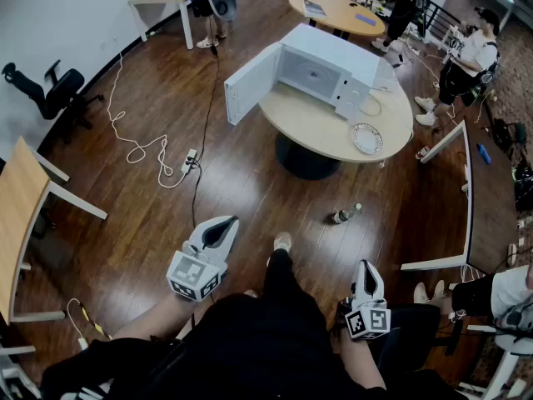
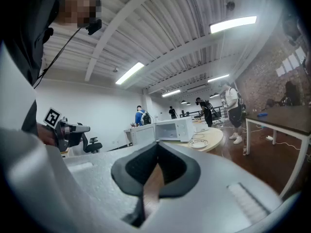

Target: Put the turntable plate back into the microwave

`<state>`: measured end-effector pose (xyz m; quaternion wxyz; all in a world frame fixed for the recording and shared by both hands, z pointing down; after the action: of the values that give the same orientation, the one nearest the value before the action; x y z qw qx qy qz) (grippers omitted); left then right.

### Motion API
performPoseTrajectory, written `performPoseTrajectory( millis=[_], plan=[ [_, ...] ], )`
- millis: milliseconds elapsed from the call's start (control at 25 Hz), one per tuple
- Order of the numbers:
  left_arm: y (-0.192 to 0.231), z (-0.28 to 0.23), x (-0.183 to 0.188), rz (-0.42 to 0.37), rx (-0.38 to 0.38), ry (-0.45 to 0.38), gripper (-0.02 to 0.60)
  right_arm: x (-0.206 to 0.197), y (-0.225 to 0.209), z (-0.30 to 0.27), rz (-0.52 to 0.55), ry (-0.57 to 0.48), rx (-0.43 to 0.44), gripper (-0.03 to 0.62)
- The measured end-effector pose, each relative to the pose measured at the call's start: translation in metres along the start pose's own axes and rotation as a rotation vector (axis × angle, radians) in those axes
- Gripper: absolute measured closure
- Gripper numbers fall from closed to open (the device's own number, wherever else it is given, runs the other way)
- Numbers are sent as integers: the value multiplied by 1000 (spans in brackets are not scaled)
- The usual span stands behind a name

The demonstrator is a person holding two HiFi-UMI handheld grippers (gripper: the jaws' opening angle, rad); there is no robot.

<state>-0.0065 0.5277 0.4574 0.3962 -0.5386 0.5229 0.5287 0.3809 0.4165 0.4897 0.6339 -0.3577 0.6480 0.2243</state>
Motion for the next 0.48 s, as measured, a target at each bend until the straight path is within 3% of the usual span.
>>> performPoseTrajectory(
  millis=[480],
  plan=[
    [57, -69, 28, -12, 75, 17, 577, 8, -29, -126, -50, 0, 41, 594]
  ],
)
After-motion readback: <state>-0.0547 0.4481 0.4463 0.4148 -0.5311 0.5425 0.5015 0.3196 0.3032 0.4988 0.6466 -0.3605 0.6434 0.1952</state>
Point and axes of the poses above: the fingertips, and each gripper's own axes: z backward along the fingers, y to its left, x out of its top, the point moved 8 cm from there along z, backward along the fingers, and after that the axes turned 1 degree about -y, right-handed, at the moved point
